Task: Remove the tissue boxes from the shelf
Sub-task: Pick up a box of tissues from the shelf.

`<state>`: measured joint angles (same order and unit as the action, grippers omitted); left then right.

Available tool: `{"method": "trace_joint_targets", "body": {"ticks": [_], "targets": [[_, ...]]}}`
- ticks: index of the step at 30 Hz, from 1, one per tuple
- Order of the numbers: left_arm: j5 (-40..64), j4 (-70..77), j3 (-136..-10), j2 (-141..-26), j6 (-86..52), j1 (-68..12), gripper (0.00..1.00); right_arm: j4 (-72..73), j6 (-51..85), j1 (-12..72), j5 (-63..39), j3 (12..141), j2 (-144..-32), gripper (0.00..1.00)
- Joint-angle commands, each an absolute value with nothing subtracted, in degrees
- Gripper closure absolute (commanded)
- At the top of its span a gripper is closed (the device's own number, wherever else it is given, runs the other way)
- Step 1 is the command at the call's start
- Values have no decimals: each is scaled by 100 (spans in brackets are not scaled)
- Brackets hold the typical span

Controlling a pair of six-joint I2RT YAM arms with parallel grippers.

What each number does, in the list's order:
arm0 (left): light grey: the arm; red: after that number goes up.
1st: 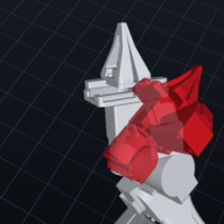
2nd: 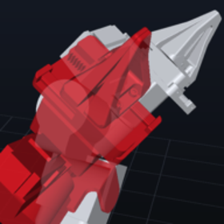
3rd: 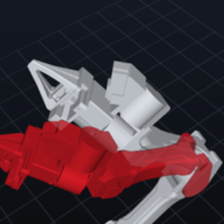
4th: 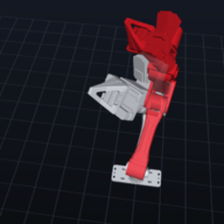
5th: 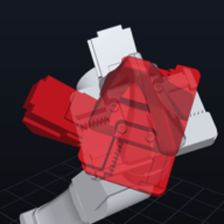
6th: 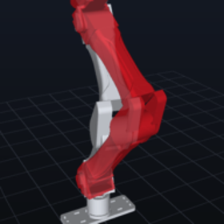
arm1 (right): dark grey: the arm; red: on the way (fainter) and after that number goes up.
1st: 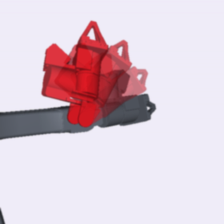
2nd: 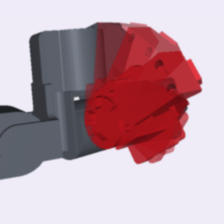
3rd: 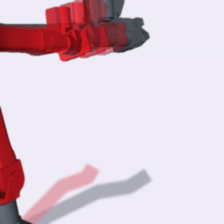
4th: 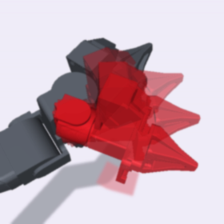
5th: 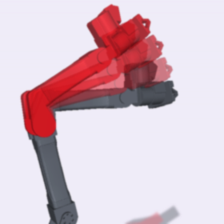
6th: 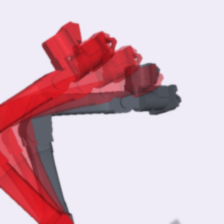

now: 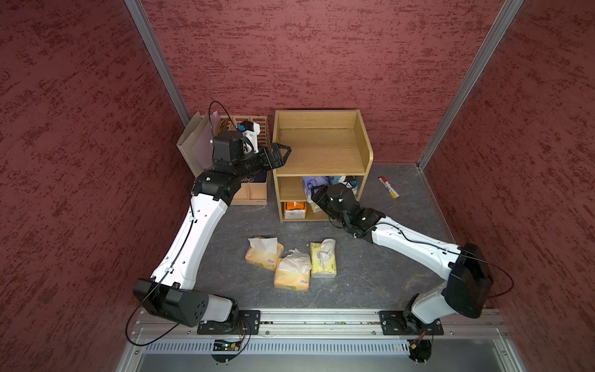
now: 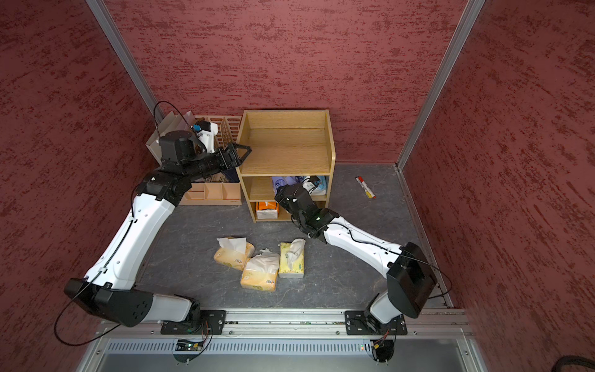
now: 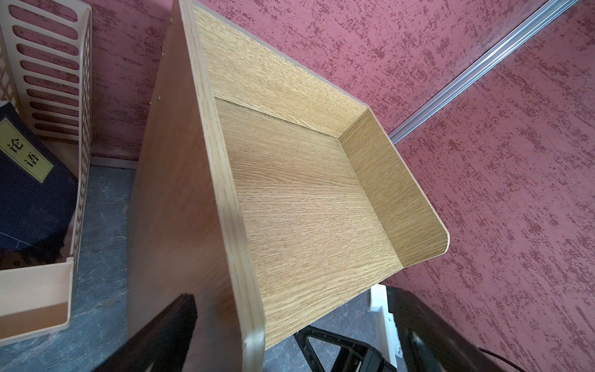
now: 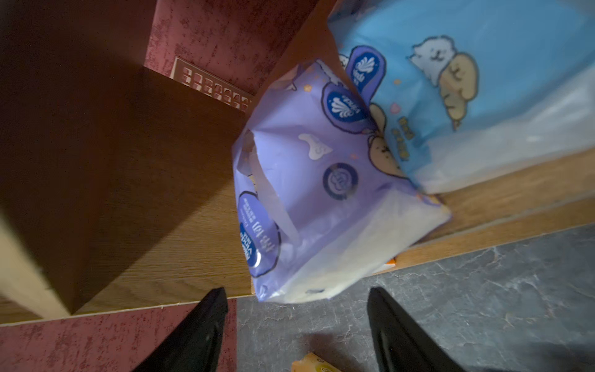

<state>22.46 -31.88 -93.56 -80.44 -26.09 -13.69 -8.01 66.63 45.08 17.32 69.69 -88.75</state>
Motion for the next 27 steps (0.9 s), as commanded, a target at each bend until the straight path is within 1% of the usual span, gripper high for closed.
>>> {"method": "trace_joint_targets", "body": {"ticks": [1, 6, 9, 11, 13, 16, 19, 24, 26, 27], "targets": [[2346, -2997, -9330, -7983, -2566, -1406, 0, -902, 6618, 4431, 1951, 7288, -9002, 24], [2382, -2977, -9341, -8002, -2555, -1441, 0, -1072, 6584, 4395, 1958, 7613, -9304, 24], [2391, -2955, -9322, -8006, -2549, -1459, 0, -1450, 6605, 4381, 2022, 7840, -9489, 27], [2406, -2948, -9320, -7998, -2556, -1459, 0, -1602, 6656, 4386, 2089, 7885, -9563, 35], [2408, -2941, -9321, -7995, -2560, -1459, 0, -1626, 6706, 4386, 2142, 7875, -9607, 50], [2408, -2943, -9317, -7995, -2551, -1455, 0, -1666, 6626, 4371, 2127, 7965, -9674, 66], [2400, -2953, -9323, -7995, -2549, -1459, 0, -1797, 6468, 4370, 2072, 8125, -9712, 80], [2383, -2973, -9389, -8024, -2549, -1459, 0, -2052, 6307, 4375, 2061, 8176, -9520, 96], [2343, -2995, -9414, -8033, -2542, -1455, 0, -2176, 6253, 4374, 2044, 8132, -9363, 100], [2306, -3029, -9429, -8033, -2536, -1459, 0, -2240, 6224, 4376, 2019, 8081, -9270, 100]]}}
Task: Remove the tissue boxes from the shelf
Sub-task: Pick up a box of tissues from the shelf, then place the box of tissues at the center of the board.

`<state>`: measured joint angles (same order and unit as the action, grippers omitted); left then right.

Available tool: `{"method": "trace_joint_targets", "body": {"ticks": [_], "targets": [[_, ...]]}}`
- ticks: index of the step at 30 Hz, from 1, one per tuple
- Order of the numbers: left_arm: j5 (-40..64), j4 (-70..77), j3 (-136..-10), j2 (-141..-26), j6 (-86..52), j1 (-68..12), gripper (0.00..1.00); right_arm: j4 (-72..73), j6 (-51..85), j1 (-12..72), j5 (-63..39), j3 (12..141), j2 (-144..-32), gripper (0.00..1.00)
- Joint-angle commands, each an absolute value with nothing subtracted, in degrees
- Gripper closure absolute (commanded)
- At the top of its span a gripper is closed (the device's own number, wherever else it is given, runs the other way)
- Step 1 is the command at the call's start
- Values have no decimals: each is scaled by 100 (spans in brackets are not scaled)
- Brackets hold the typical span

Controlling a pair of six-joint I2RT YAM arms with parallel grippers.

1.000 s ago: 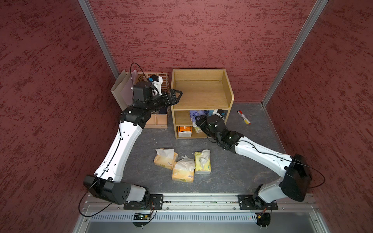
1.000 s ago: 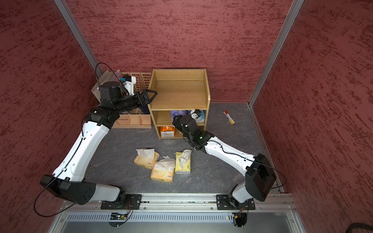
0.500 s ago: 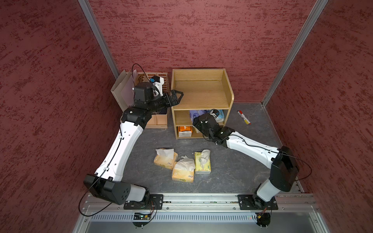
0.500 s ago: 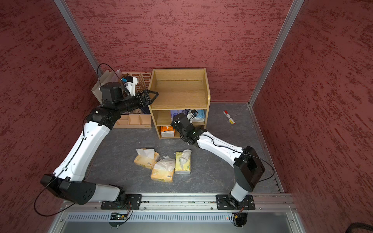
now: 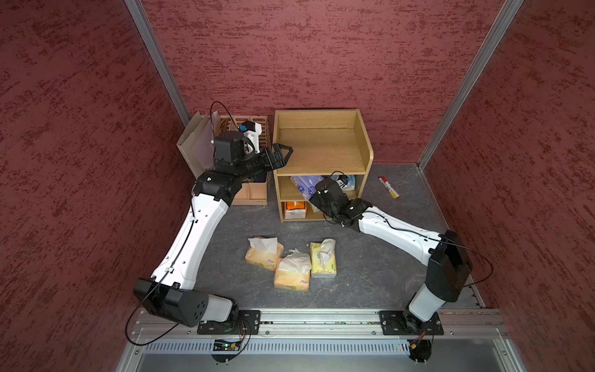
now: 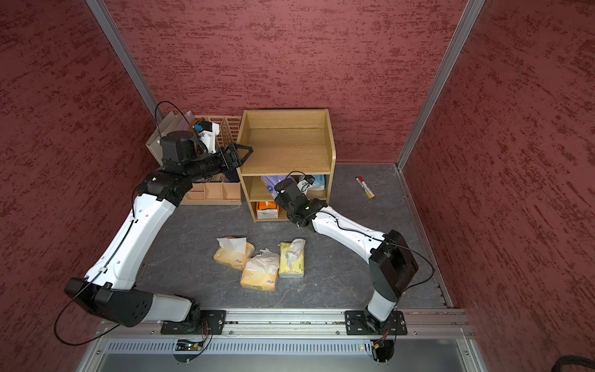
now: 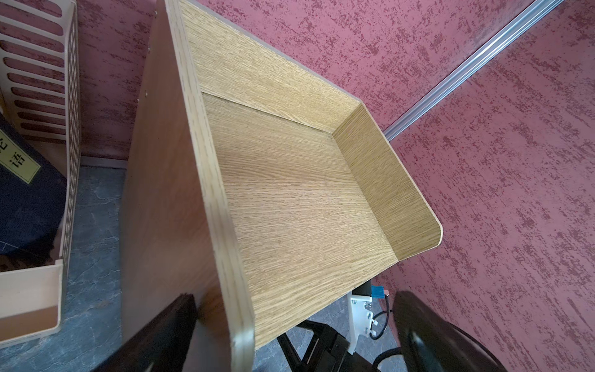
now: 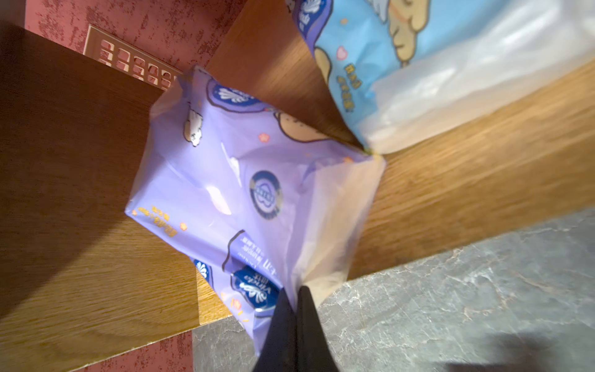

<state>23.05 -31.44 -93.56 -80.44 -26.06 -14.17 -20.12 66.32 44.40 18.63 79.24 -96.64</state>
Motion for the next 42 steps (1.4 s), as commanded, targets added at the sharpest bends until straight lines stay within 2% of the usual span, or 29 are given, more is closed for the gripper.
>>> {"method": "trace_joint_targets", "body": {"ticks": [1, 16, 29, 34, 42], "targets": [[2250, -3062, -9439, -8029, -2522, -1459, 0, -2296, 6207, 4377, 1989, 8034, -9174, 100], [1504, -3337, -9324, -7838, -2613, -1459, 0, -3874, 6238, 4434, 1461, 6478, -6852, 100], [1371, -3094, -9052, -7583, -2750, -1504, 0, -6117, 6654, 4551, 1439, 5185, -4835, 100], [1412, -3100, -9044, -7578, -2747, -1613, 0, -5764, 6910, 4553, 1220, 4501, -4548, 100], [1470, -3181, -9068, -7567, -2677, -1731, 0, -4870, 7177, 4693, 910, 3955, -5124, 100]]}}
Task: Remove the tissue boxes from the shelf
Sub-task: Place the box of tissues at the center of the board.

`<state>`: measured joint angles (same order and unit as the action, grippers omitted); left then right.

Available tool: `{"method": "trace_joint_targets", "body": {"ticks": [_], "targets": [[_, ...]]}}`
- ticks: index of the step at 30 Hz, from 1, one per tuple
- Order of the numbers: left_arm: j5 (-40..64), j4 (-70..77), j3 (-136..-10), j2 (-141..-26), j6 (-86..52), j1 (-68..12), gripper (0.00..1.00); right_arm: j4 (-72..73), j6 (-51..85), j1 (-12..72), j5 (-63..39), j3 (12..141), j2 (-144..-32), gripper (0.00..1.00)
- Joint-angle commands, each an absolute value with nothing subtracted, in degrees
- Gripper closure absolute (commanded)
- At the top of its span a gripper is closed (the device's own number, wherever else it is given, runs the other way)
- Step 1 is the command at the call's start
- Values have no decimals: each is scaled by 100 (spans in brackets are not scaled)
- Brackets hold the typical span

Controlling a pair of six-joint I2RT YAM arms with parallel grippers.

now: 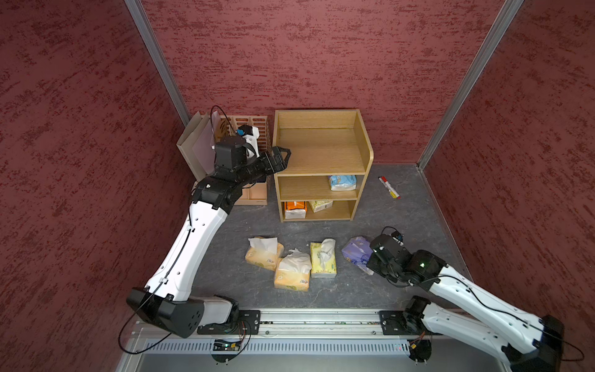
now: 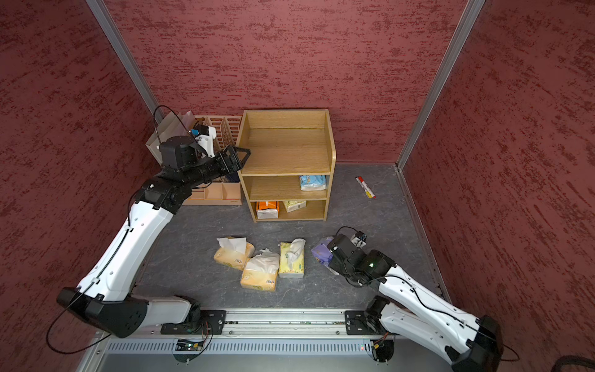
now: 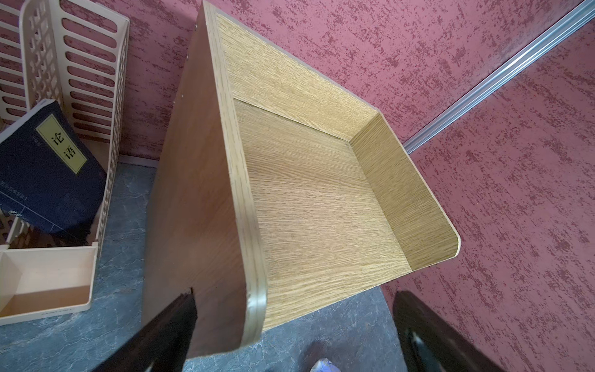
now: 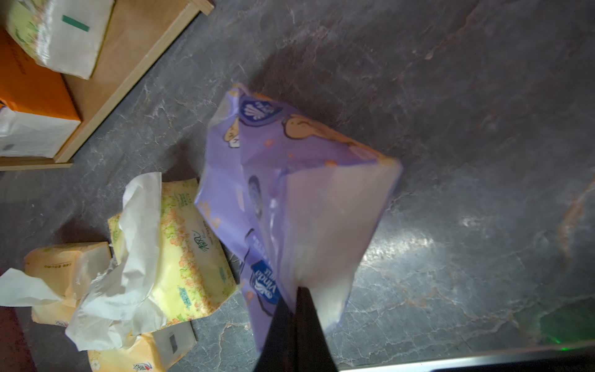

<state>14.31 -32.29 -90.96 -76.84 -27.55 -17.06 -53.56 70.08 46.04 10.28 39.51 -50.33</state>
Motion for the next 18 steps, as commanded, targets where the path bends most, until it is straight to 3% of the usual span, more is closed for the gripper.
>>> {"method": "trace_joint_targets", "body": {"ticks": [1, 3, 7, 9, 13, 18], "targets": [[1475, -3194, -9078, -7563, -2672, -1732, 0, -4868, 7193, 4714, 910, 3978, -5176, 100], [1445, -3204, -9071, -7546, -2650, -1731, 0, -5004, 7224, 4746, 981, 4048, -5212, 90], [1383, -3246, -9044, -7503, -2619, -1723, 0, -5836, 7337, 4746, 1276, 4356, -5001, 47], [1355, -3274, -9015, -7464, -2642, -1679, 0, -6364, 7345, 4746, 1433, 4602, -4861, 35], [1471, -3187, -8747, -7308, -2964, -1377, 0, -7184, 7046, 4738, 1804, 5220, -4807, 34], [1606, -3125, -8373, -7147, -3135, -1136, 0, -6963, 6145, 3975, 1494, 5439, -5305, 46]]}}
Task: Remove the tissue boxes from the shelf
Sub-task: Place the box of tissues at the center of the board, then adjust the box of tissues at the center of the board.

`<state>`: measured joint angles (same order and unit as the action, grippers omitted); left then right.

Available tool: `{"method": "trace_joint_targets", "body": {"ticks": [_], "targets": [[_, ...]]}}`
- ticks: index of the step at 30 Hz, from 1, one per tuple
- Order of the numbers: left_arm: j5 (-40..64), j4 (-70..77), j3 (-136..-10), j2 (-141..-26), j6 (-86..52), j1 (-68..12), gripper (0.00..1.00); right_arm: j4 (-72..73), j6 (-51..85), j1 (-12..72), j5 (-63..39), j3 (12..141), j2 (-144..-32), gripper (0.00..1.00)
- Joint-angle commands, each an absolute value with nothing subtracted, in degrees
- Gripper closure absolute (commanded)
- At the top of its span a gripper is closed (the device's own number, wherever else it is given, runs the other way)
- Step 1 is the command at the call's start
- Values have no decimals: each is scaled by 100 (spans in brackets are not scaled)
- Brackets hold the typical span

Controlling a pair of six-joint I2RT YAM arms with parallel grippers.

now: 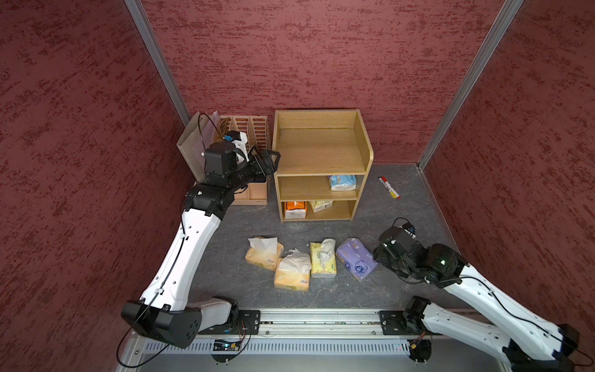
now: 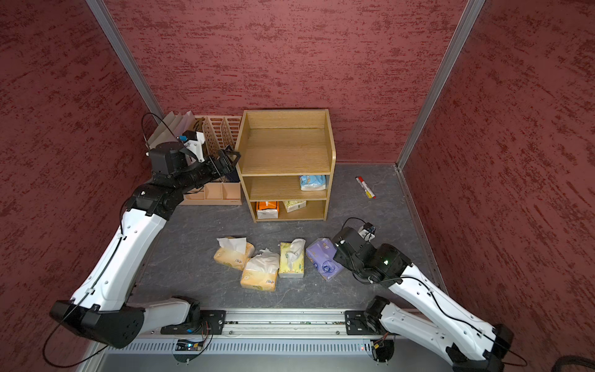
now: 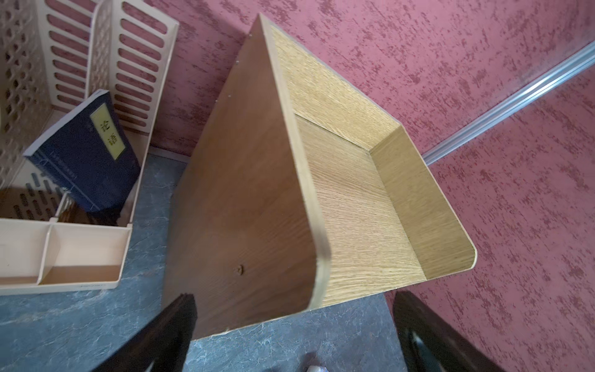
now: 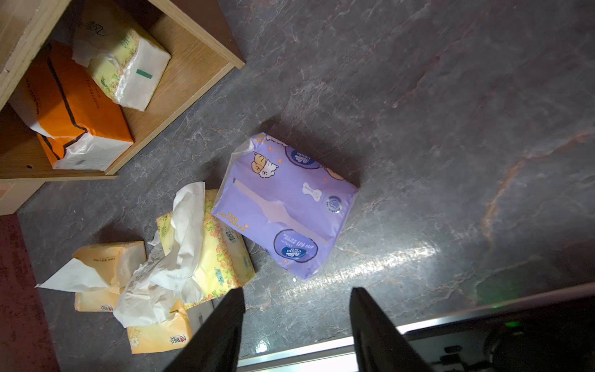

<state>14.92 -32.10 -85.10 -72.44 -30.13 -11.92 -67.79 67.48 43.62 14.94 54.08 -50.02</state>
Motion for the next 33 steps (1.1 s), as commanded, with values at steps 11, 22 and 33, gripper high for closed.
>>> {"method": "trace_joint_targets", "body": {"ticks": [11, 22, 33], "targets": [[1908, -3328, -8307, -7054, -3135, -1116, 0, -4726, 4572, 2098, -339, 5353, -7672, 44], [2004, -3452, -8305, -6985, -2911, -1125, 0, -3718, 4682, 2073, -732, 5020, -8699, 43], [2013, -3408, -8474, -7207, -2804, -1212, 1, -3542, 6146, 2875, -554, 4131, -7564, 40]]}}
